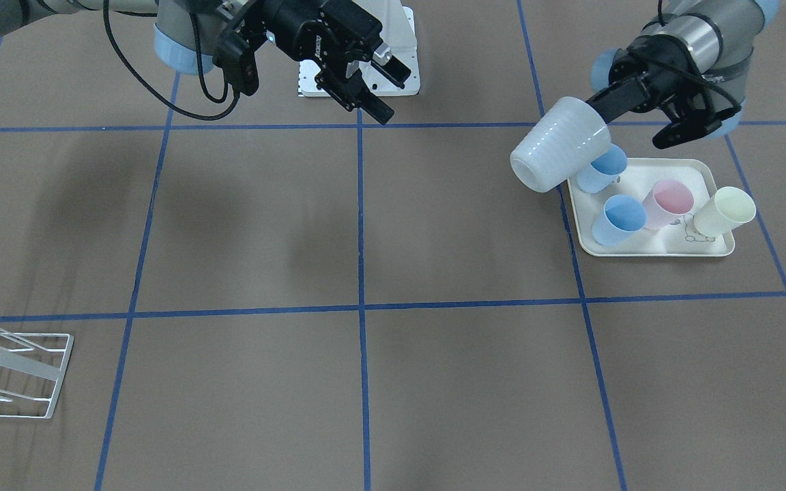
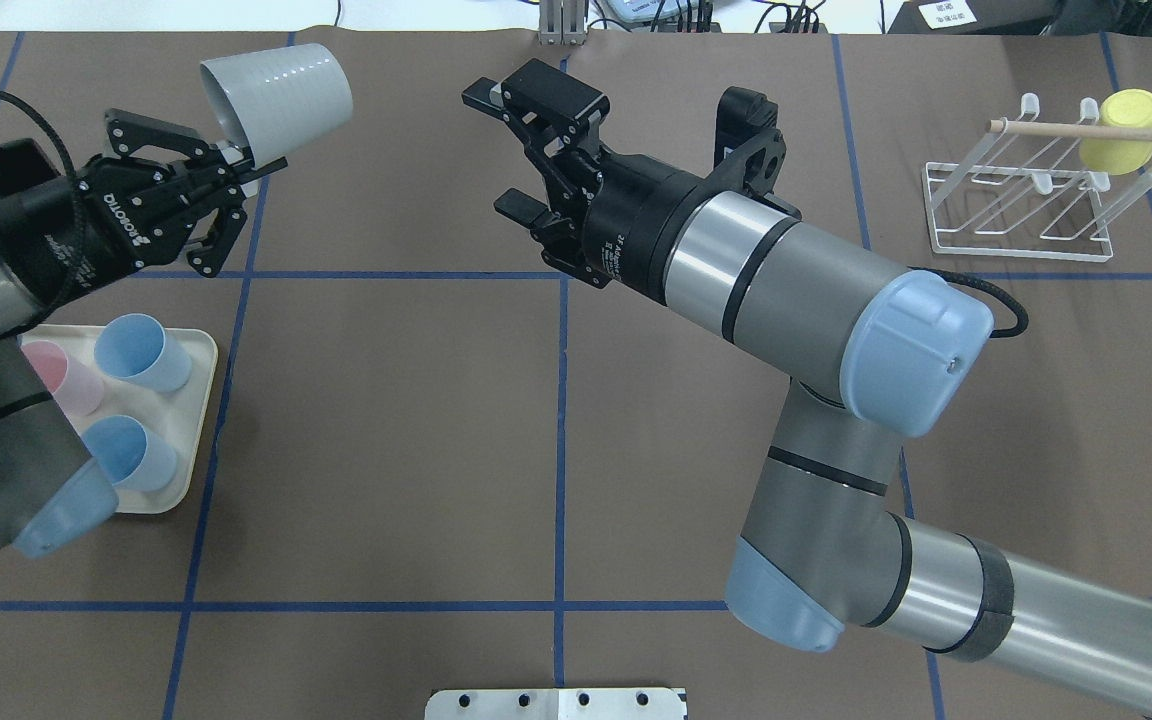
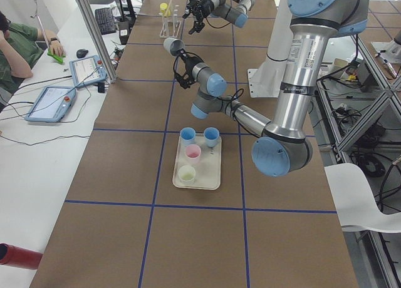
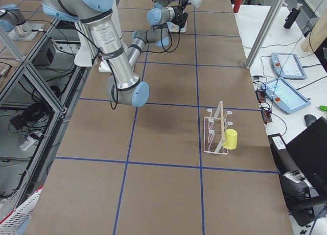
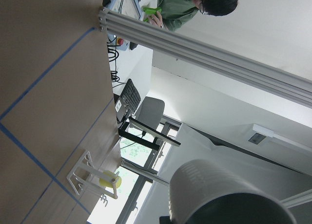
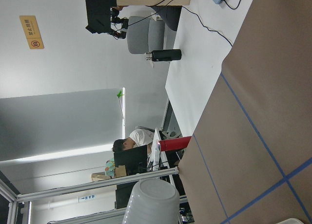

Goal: Transfer IKEA cup to right arm and place on rack

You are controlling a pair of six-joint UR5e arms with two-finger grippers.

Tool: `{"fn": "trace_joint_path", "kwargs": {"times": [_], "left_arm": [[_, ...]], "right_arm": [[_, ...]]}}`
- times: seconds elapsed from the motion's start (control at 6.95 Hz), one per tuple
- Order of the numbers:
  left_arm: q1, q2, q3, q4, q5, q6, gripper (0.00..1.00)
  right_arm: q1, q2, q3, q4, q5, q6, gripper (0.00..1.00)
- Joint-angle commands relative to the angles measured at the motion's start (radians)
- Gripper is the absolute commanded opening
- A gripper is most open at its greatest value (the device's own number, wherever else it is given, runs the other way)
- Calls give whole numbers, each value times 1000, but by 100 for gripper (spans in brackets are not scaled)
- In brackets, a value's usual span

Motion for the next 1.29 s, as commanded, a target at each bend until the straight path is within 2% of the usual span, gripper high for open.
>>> {"fn": "trace_joint_path", "kwargs": {"times": [0.0,0.29,0.72,1.15], "left_arm": [[63,-36,0,8,41,23,0],[81,-91,5,64,41,23,0],[95,-94,16,64,41,25,0],[159,-111,14,64,118,71,0]], "right_arm": [[0,0,-9,-1,-9,0,100],[-2,49,-75,1,-7,0,100],[-8,48,-76,2,-4,0,100],[-9,49,-82,2,-6,0,100]]}}
